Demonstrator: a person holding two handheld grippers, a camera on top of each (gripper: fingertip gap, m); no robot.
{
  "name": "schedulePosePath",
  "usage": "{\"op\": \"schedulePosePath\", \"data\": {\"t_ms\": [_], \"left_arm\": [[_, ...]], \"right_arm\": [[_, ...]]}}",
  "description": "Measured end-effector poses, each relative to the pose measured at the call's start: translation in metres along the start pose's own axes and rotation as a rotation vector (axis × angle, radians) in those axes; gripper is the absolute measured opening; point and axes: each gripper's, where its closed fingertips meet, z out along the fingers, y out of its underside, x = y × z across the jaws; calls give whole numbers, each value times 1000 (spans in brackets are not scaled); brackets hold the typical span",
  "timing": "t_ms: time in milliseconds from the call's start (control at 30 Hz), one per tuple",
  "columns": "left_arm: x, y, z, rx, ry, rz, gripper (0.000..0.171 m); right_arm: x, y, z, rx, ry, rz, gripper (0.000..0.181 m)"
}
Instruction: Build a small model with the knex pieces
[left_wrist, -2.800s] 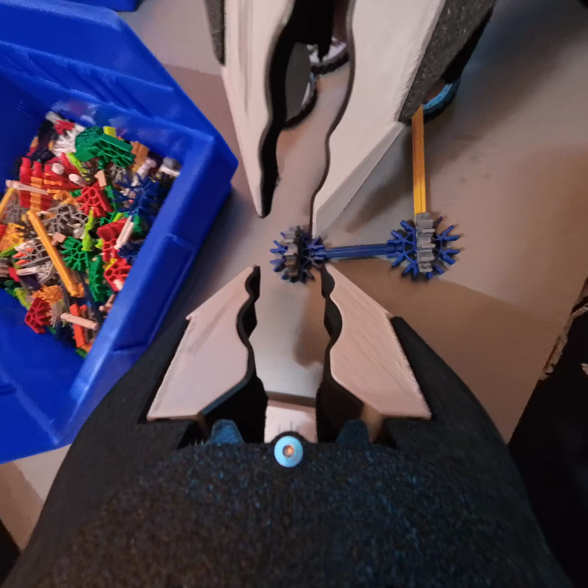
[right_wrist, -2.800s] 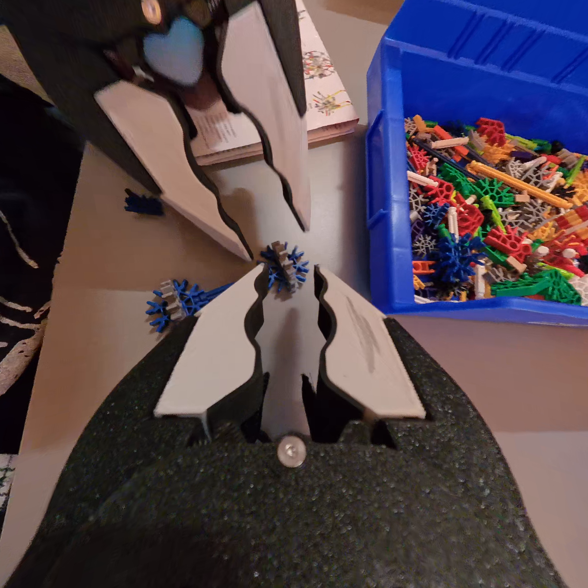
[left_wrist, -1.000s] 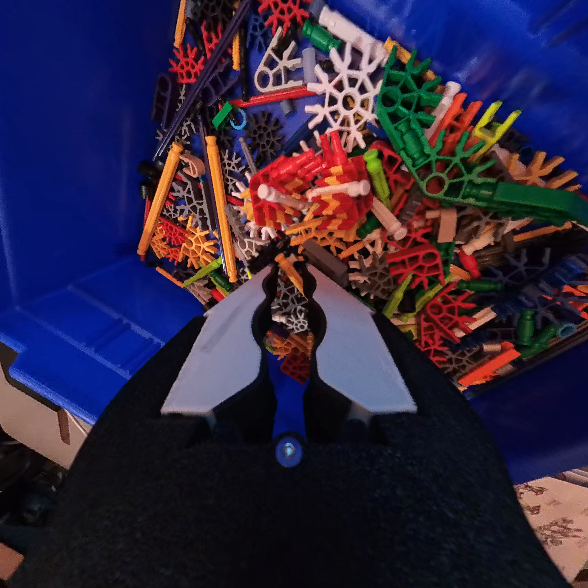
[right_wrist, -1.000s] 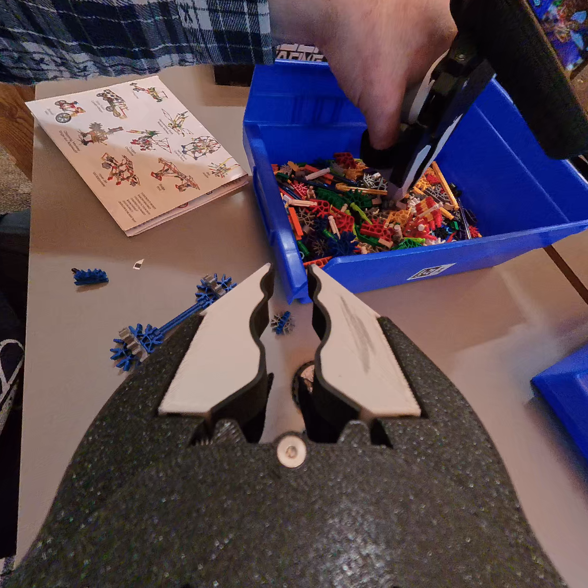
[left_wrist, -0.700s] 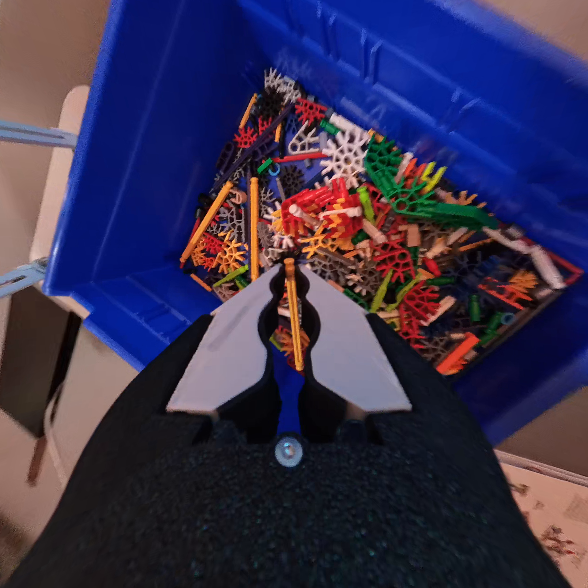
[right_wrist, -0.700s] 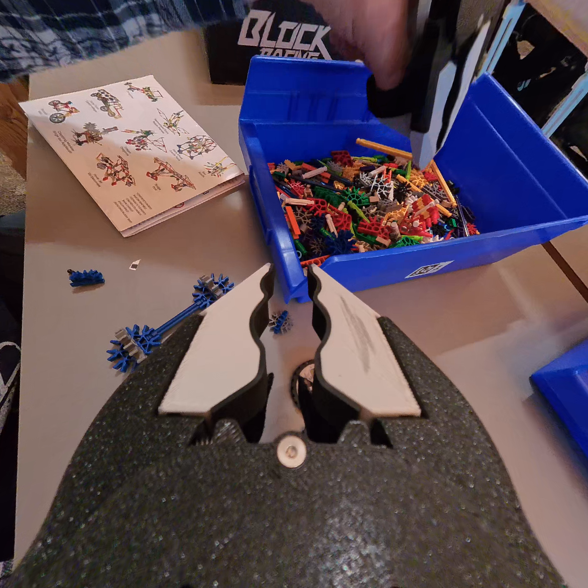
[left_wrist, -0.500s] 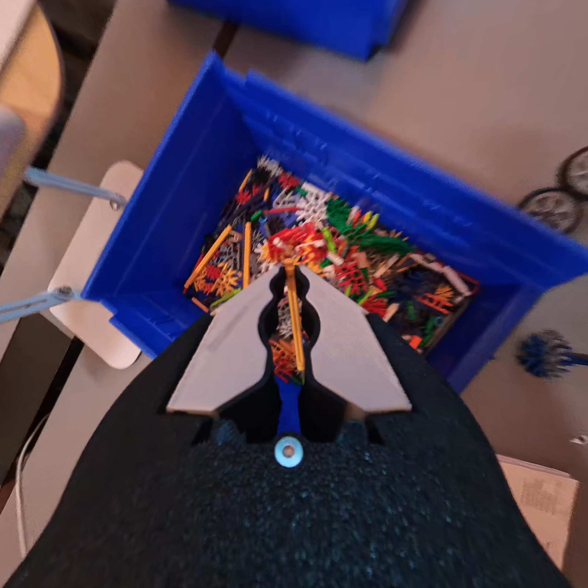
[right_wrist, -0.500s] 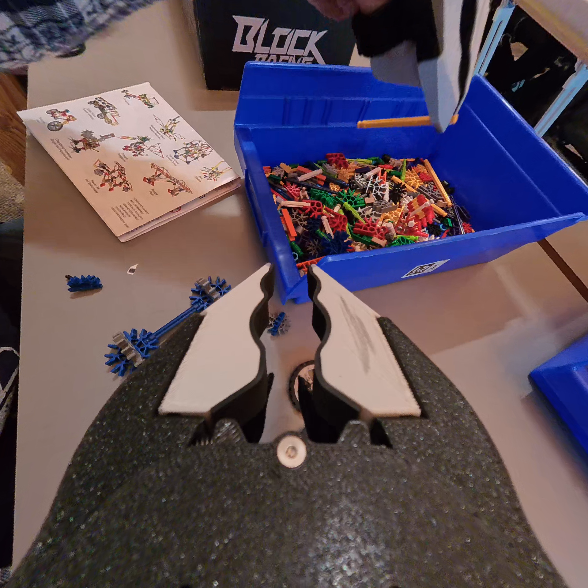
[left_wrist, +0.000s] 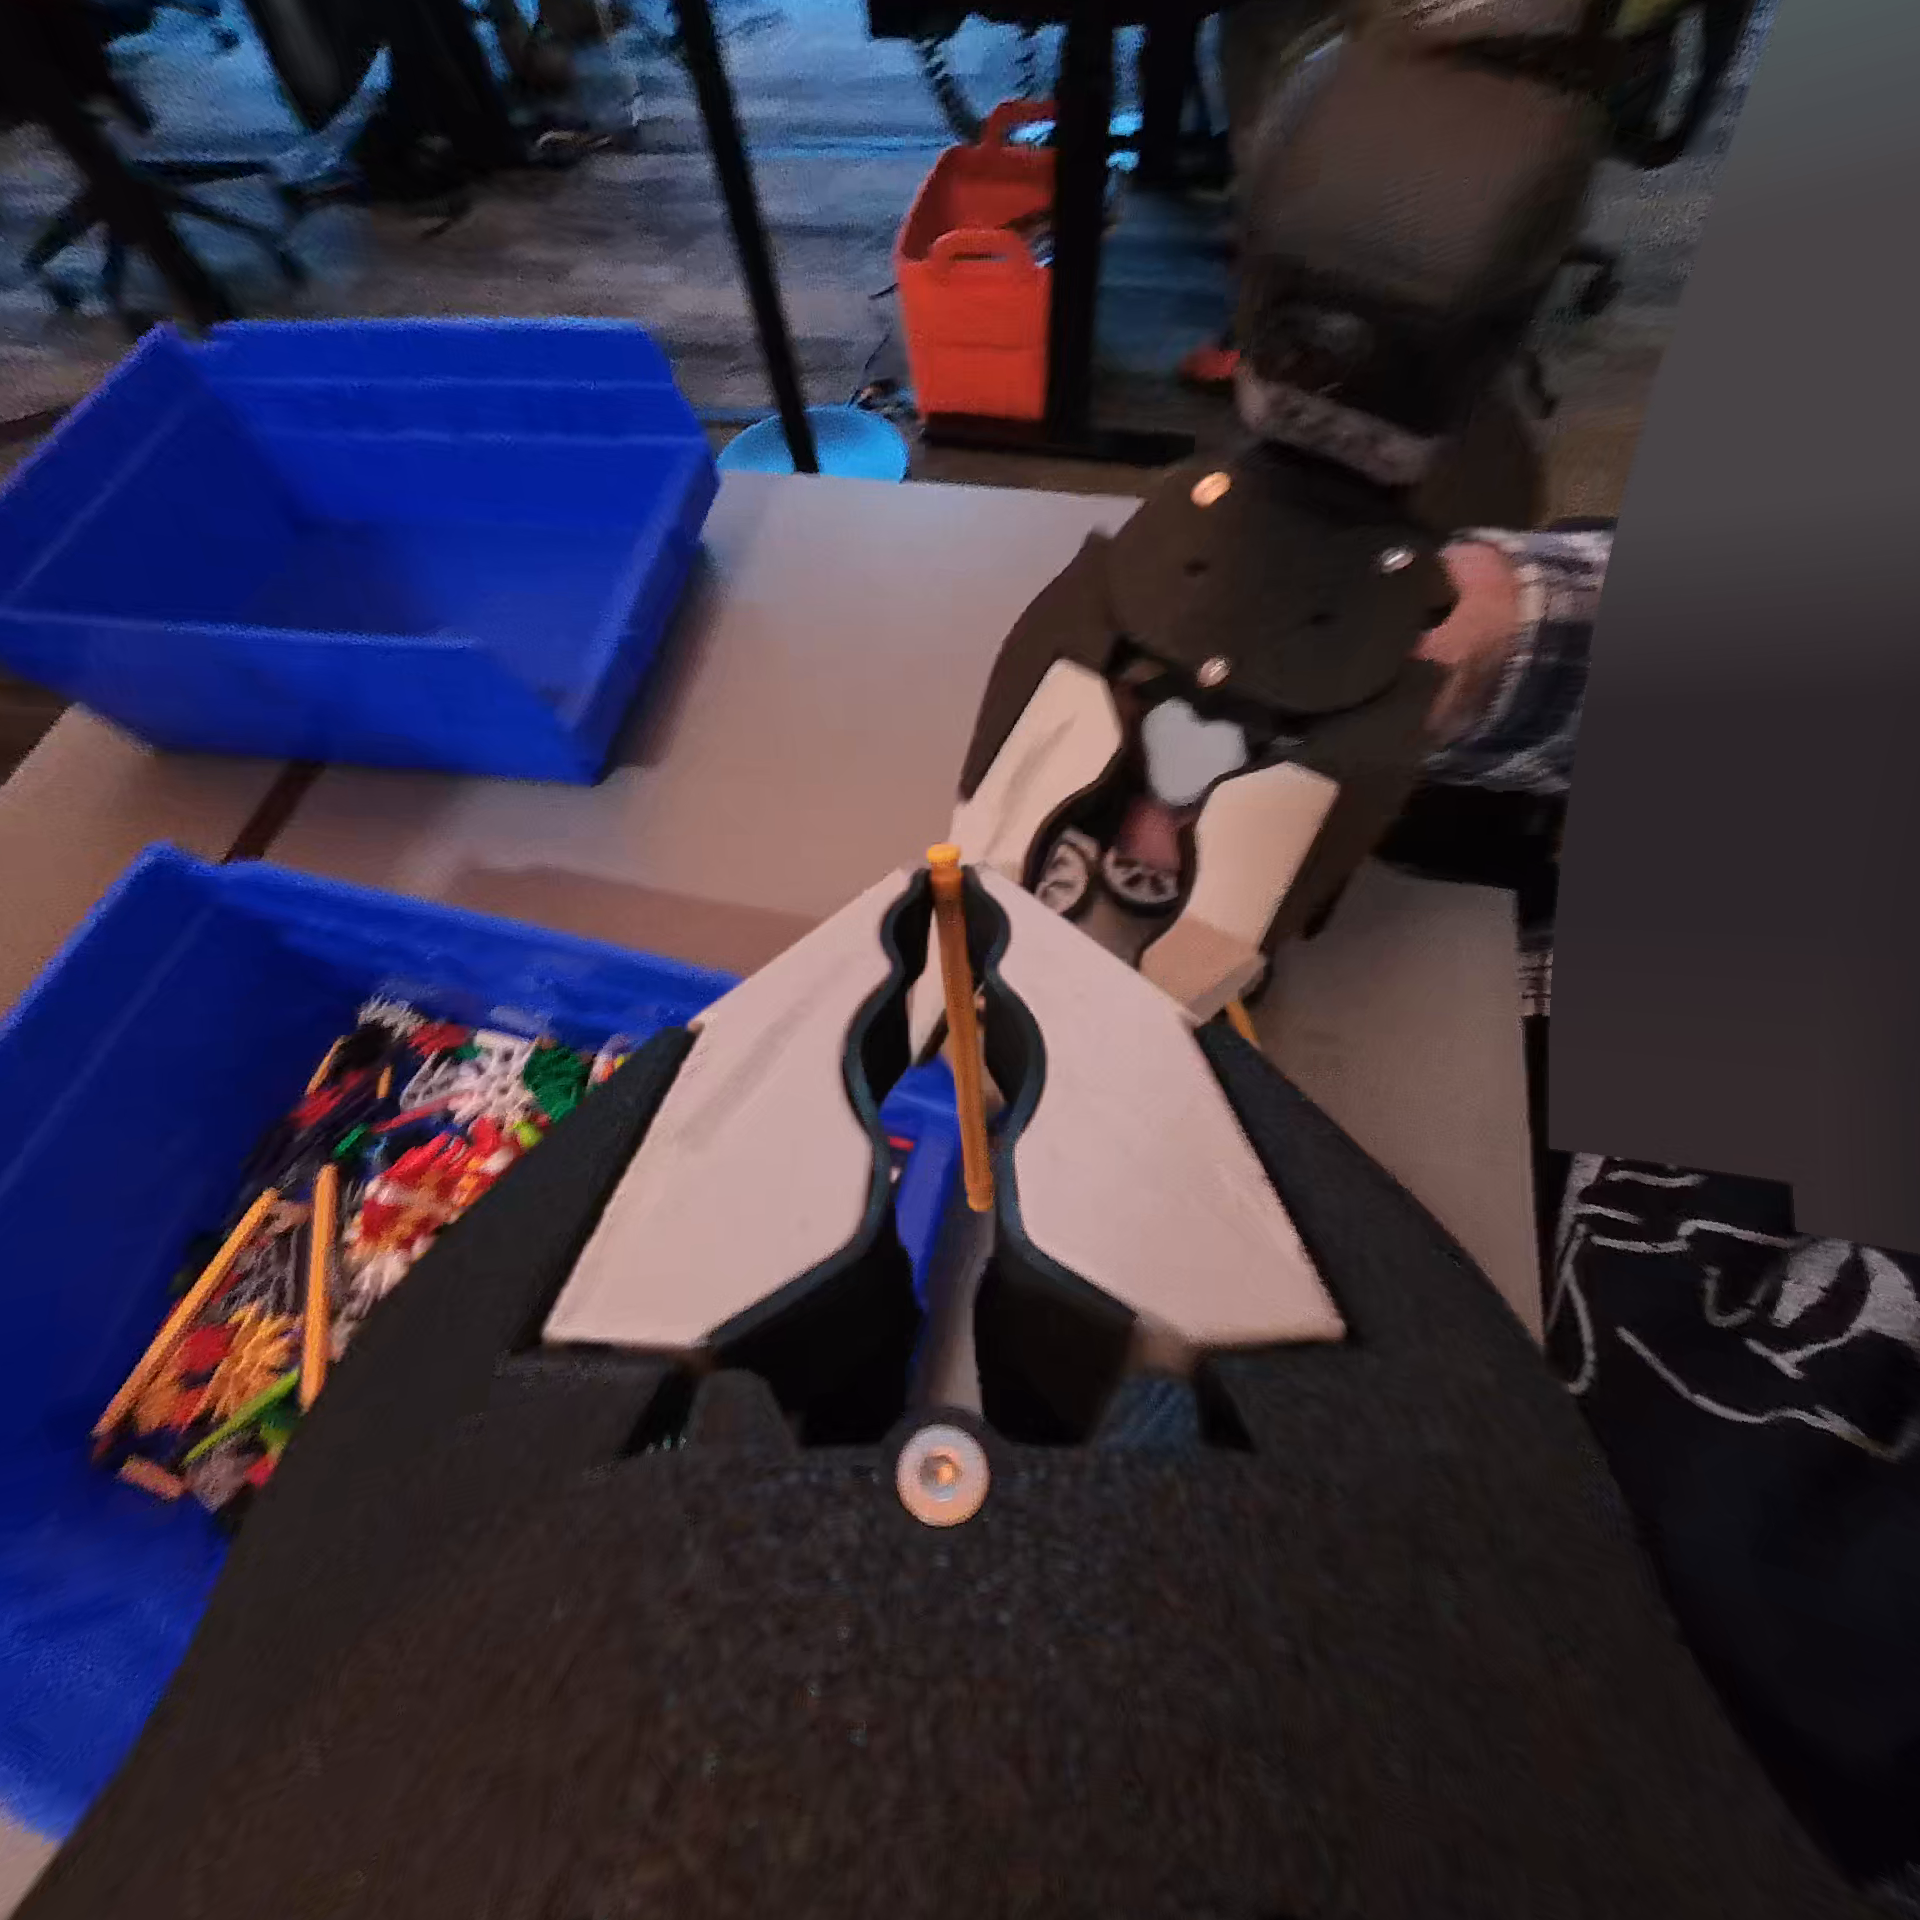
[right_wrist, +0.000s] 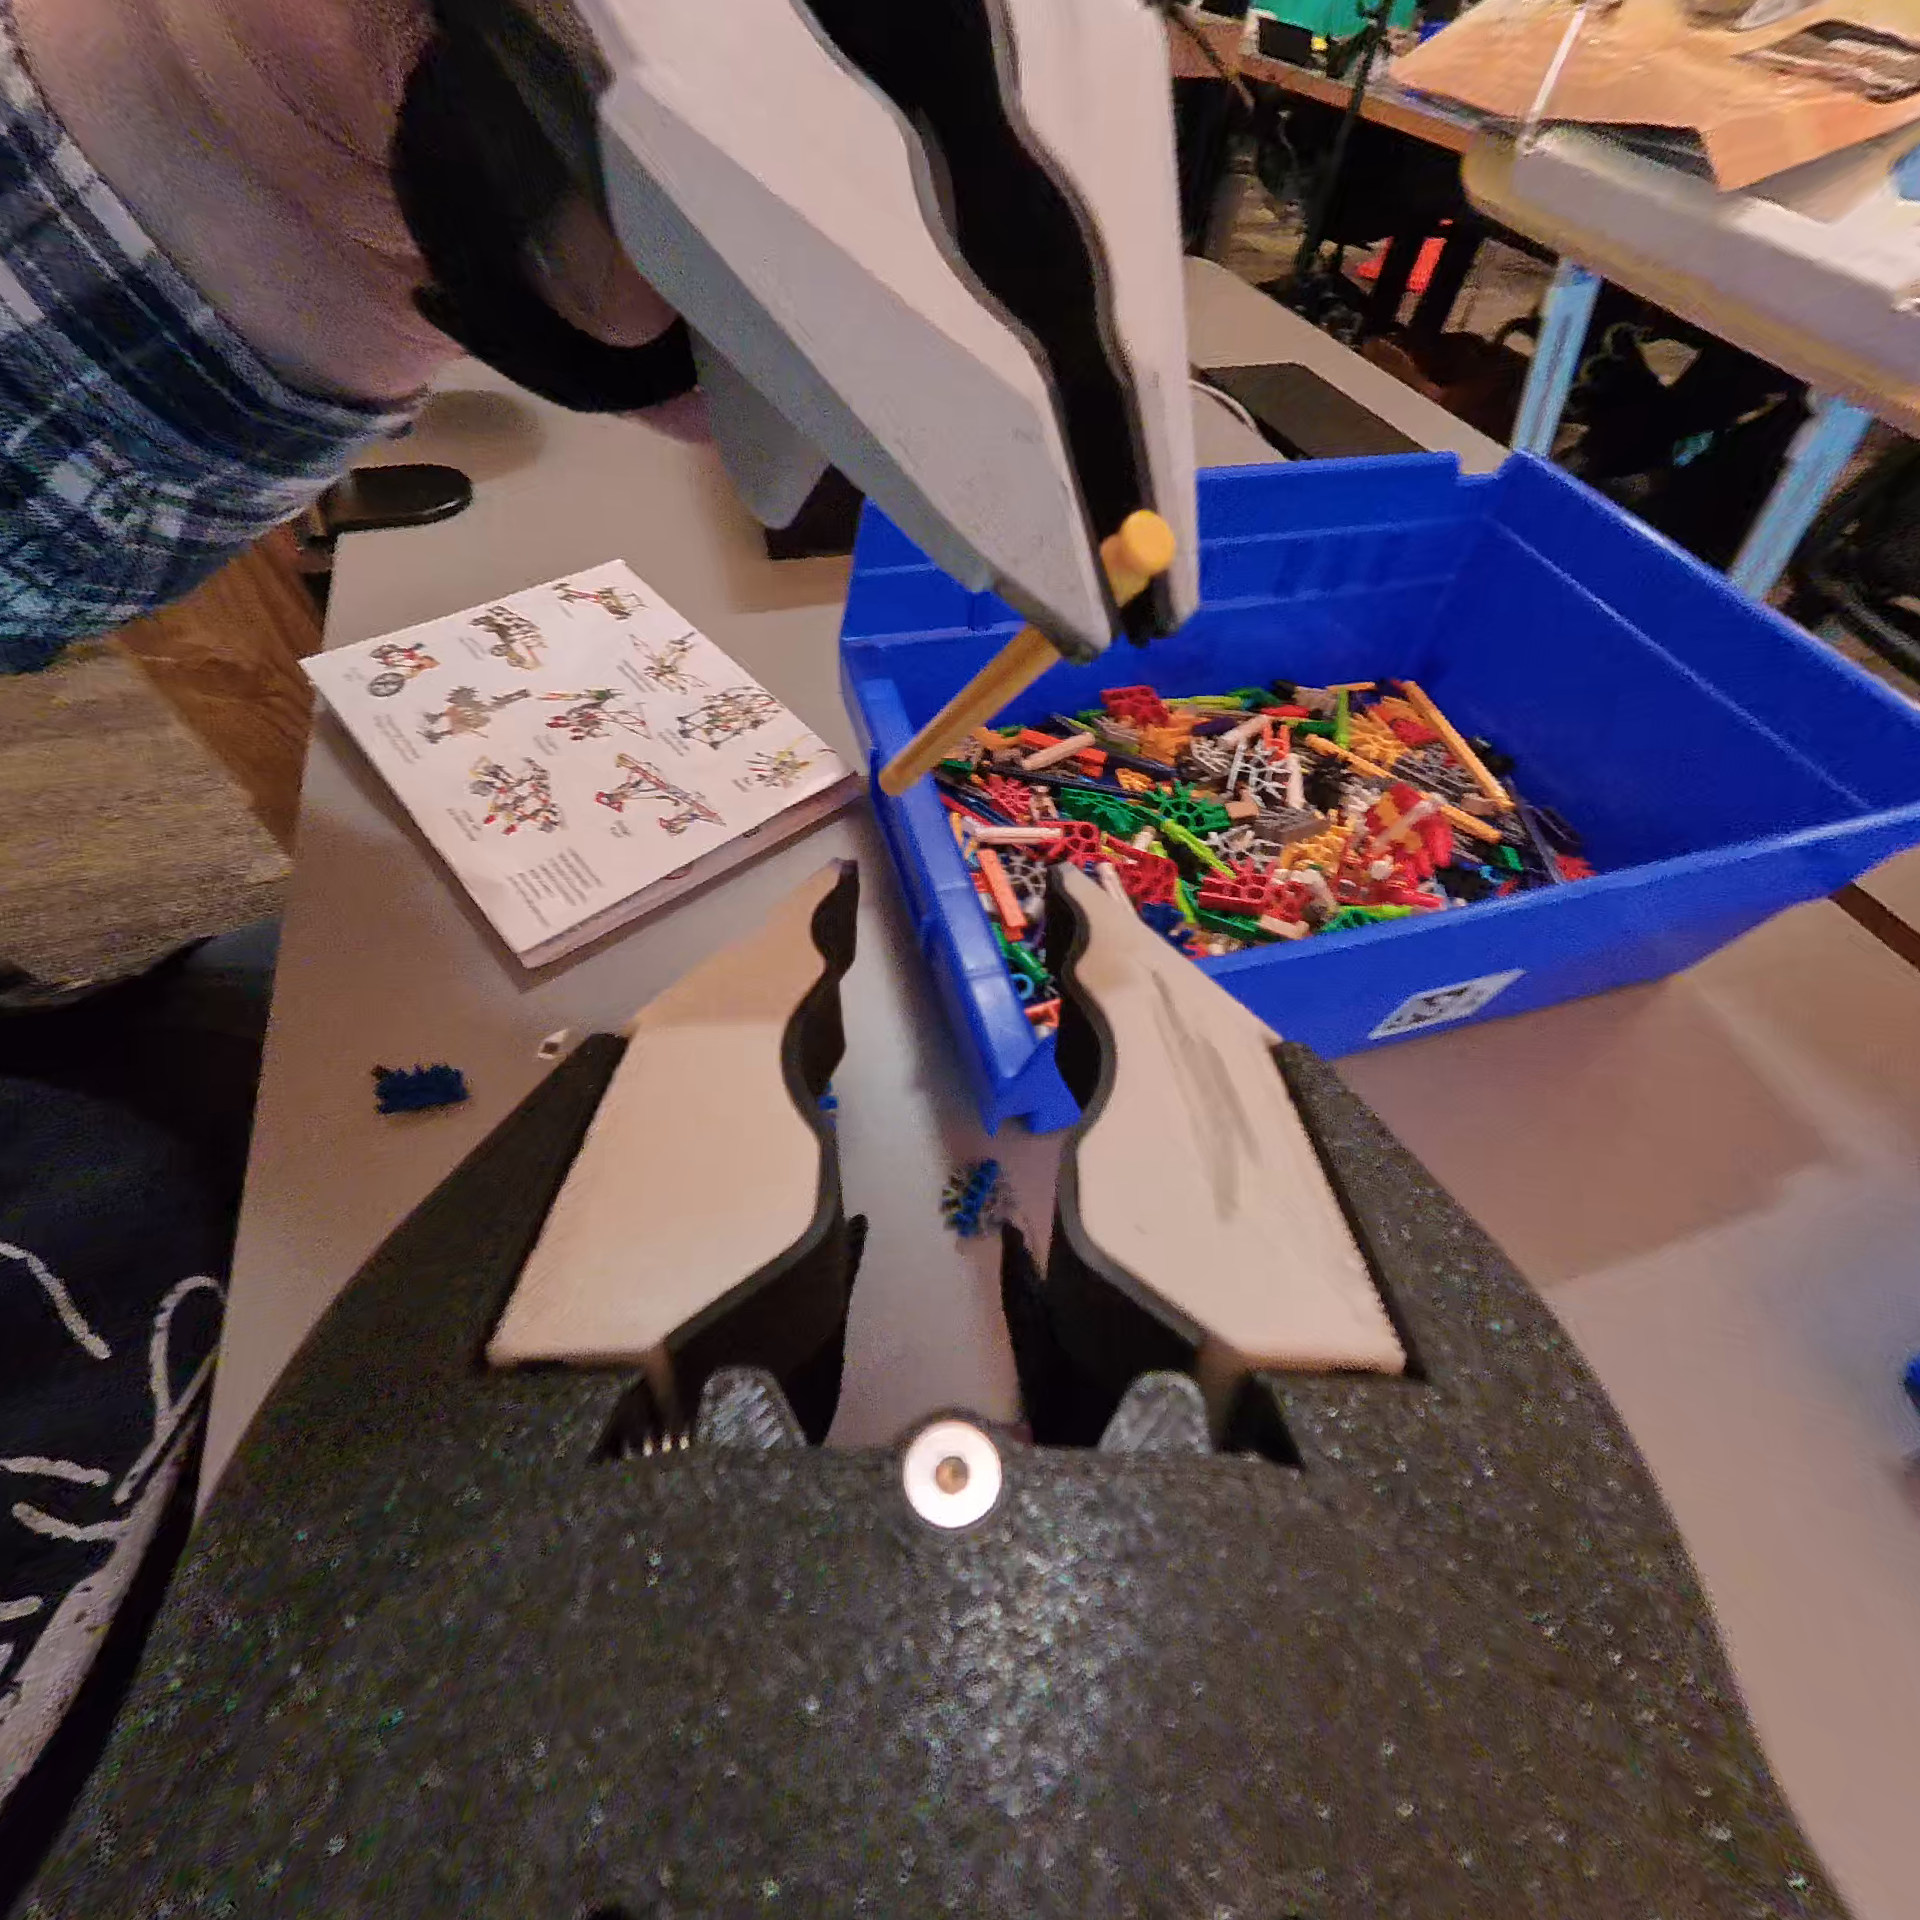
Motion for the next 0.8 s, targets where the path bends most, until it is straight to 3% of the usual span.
{"op": "schedulePosePath", "data": {"t_ms": [200,333,467,800], "left_arm": [[25,-14,8,86,103,41,4],[30,-22,9,145,148,24,3],[31,-25,9,173,157,32,4],[32,-20,-8,216,100,17,4]], "right_arm": [[-12,-7,3,47,-54,20,30],[-16,-16,-2,94,-76,16,15],[-19,-20,-4,112,-91,10,5],[-15,-16,-7,80,-65,-26,4]]}}
